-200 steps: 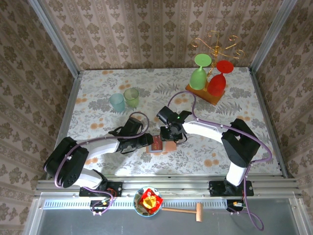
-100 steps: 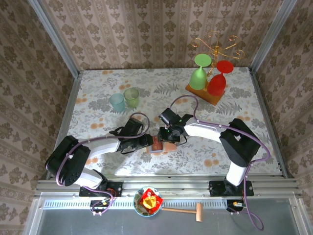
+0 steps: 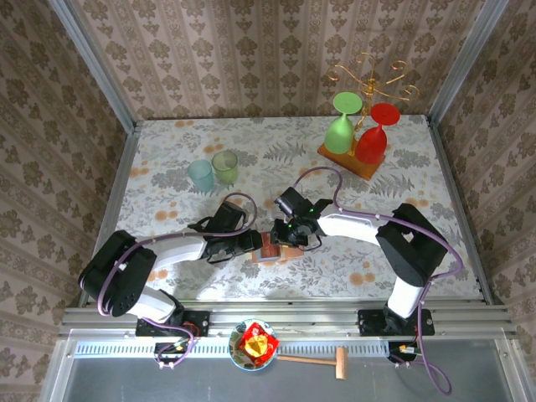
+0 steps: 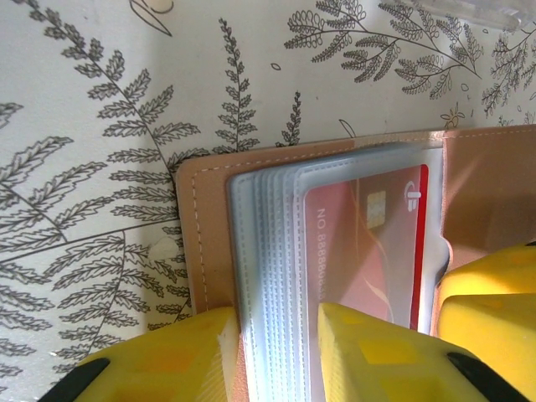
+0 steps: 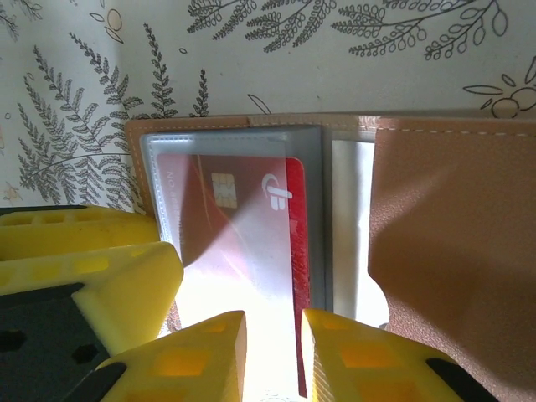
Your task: Take the credit cards out of the card holder
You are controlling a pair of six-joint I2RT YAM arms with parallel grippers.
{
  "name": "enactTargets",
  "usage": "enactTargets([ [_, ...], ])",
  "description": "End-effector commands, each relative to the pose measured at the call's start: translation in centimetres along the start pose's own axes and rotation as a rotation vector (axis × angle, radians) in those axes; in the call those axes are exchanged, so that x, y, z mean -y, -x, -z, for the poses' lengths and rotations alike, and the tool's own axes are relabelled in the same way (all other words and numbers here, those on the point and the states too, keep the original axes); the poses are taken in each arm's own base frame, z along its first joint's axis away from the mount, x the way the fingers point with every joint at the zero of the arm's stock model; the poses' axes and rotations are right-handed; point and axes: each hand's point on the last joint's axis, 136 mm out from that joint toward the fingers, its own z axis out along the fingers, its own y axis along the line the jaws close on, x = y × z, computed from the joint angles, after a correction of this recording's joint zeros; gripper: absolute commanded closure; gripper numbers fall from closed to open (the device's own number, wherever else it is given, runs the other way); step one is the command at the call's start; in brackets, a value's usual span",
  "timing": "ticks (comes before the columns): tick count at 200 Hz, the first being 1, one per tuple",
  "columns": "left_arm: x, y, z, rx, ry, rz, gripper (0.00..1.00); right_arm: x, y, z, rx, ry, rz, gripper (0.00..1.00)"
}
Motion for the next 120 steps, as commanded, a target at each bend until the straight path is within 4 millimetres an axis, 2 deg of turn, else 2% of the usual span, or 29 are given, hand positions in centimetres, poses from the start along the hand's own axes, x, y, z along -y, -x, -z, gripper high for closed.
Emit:
enactTargets([
  [1,-1.5,-1.2,-0.5,-0.041,0.036,0.018,0.68,-0.1,0.4,1.3,0.032,-0.004,-0.001,0.77],
  [28,-1.4,-1.1,-0.5,-0.042,0.031,0.018,0.69,-0.5,0.5,1.0,0.02,0.017,0.0,0.79],
  [120,-1.7,-1.3,-0.6,-0.044,0.037,0.025,0.73,0.5,0.2,-0.3,-0.006,-0.004,-0.014,0.8],
])
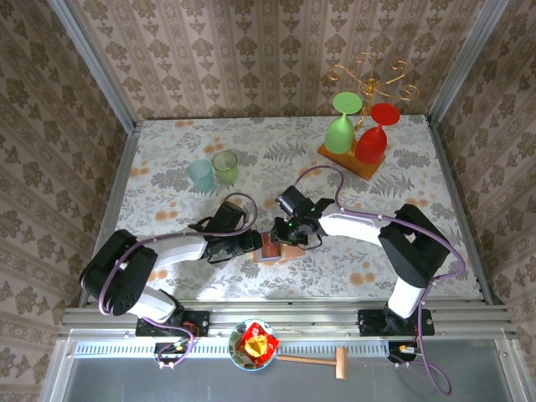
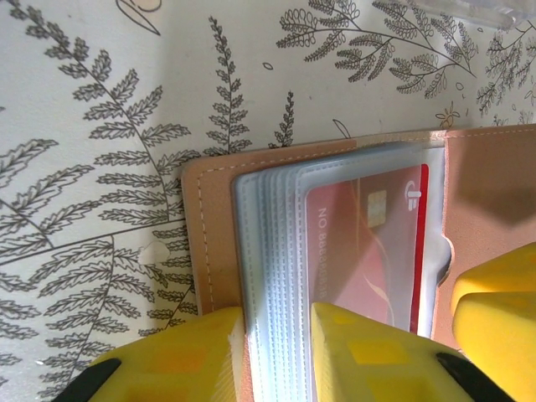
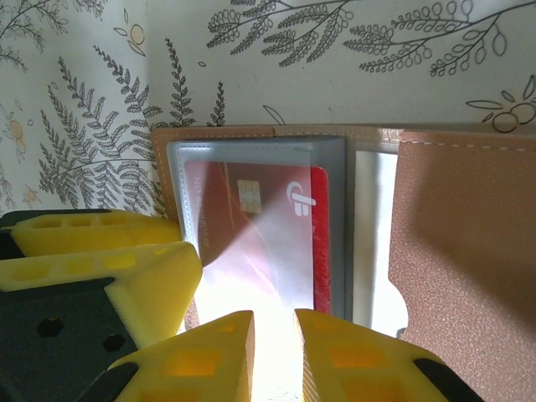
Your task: Take the credit cards out of the card holder
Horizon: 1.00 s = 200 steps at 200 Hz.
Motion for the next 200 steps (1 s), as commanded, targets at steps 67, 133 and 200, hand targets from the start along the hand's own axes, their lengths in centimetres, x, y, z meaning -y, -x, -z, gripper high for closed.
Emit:
enactTargets([
  [67,-2.2,-1.5,-0.5,-0.051,0.055,0.032,0.74,1.8,-0.5,-1.7,-0.036,-0.038,-0.025,0.8],
  [133,-2.3,-1.4,-0.5,-0.05,0.056,0.037,0.74,2.9,-0.3,-1.4,-0.022,-0.1,-0.015,0.8],
  [200,-2.4,-1.4,-0.4,-0.051,0.052,0.038,0.74,3.1,0.2,-0.5,0.0,-0.128,-0.001,0.8],
])
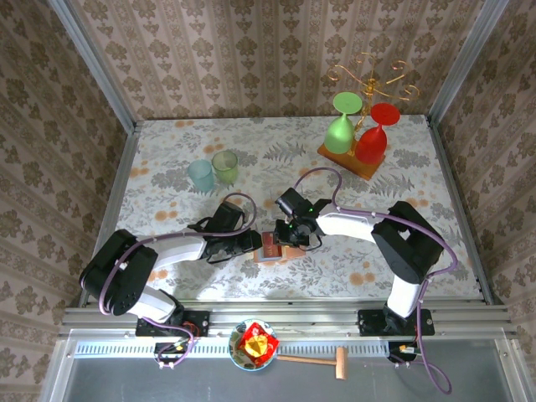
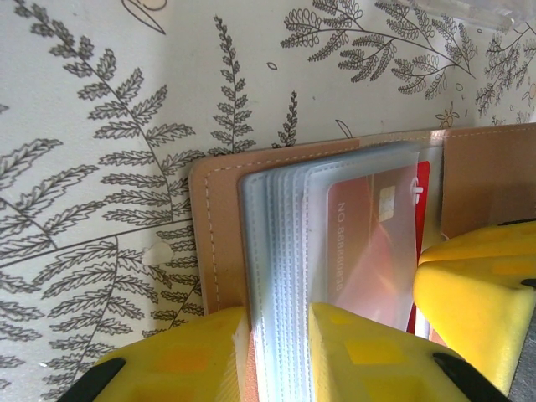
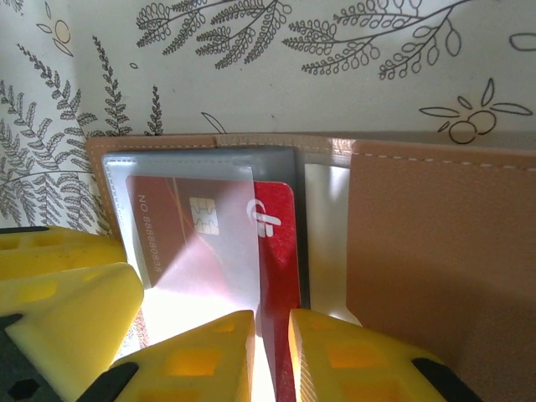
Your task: Take the credit cards out of the card holder
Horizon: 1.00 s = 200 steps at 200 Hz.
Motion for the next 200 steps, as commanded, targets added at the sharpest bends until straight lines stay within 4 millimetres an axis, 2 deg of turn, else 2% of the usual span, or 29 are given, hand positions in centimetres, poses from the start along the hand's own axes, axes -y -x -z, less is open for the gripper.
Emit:
enactTargets([
  [1,-2.2,-1.5,-0.4,-0.049,0.062,0.03,0.74,1.5,0.2,0.7,0.013,-0.071,-0.002,0.8],
  [80,-1.7,-0.8,0.2,-0.034,0.037,0.022,0.74,0.8,1.0,2.1,0.058,-0.042,0.006,0.8],
  [152,1.9,1.3,2.6,0.008,-0.025,-0.038,0.73,1.0,1.0,3.1,0.069,0.051,-0.031,0.8],
  [200,3.5,0.8,2.2,-0.012,-0.058,-0.058,0.79,0.9,0.9,2.8,0.053,0.136,-0.053,0.79],
])
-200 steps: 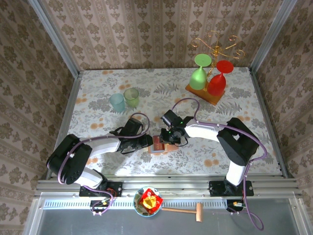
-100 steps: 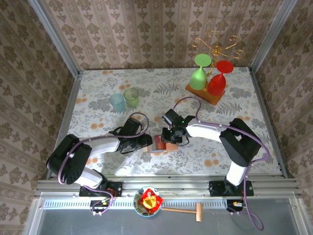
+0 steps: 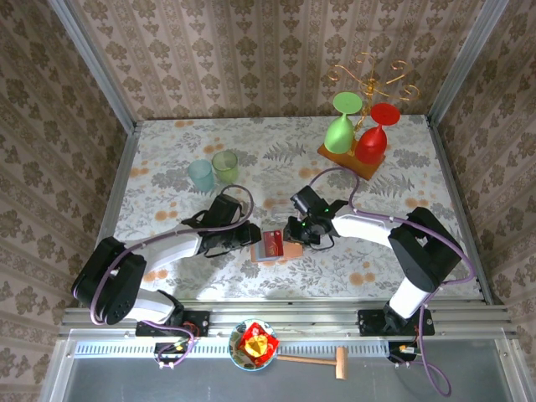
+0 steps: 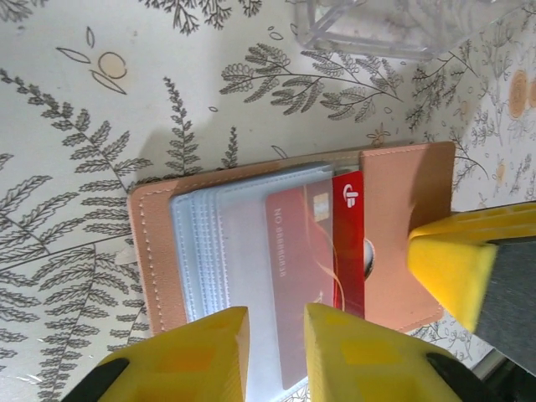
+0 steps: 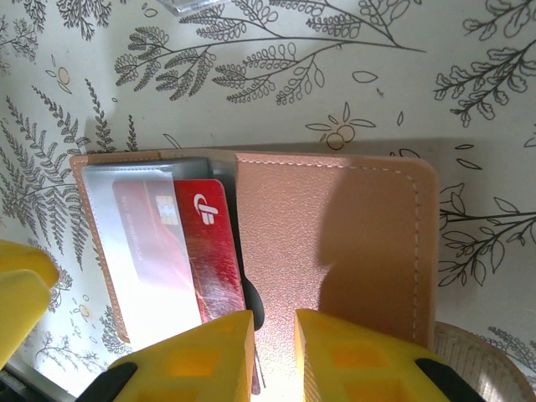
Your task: Take the credit cards out of the card holder
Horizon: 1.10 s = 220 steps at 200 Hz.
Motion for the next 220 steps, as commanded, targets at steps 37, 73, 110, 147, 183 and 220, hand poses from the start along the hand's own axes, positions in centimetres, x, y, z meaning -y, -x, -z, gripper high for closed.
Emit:
enactTargets([
  [37,1.8,-1.5,-1.3,-0.049,-0.039,-0.025,0.85,-0.6,0.1,-0.2,-0.003,0.117,-0.031,0.8],
  [73,0.4,-1.9,-1.9,-0.053,0.01,-0.011,0.86,0.3,-0.6,-0.6,-0.029,0.091,-0.053,0.8],
  [110,-0.4,-2.3,-2.0,-0.061,0.038,-0.008,0.87,1.2,-1.3,-0.9,-0.048,0.073,-0.075,0.79],
  [147,-1.0,-2.4,-2.2,-0.062,0.054,-0.004,0.87,1.2,-1.5,-0.6,-0.045,0.078,-0.078,0.79],
  [183,-1.4,-2.7,-2.1,-0.069,0.069,-0.01,0.87,0.5,-0.9,-0.3,-0.02,0.103,-0.063,0.79],
  [220,-2.0,-3.0,-2.0,-0.068,0.077,-0.004,0.87,-0.6,-0.5,0.0,0.008,0.174,-0.041,0.76],
])
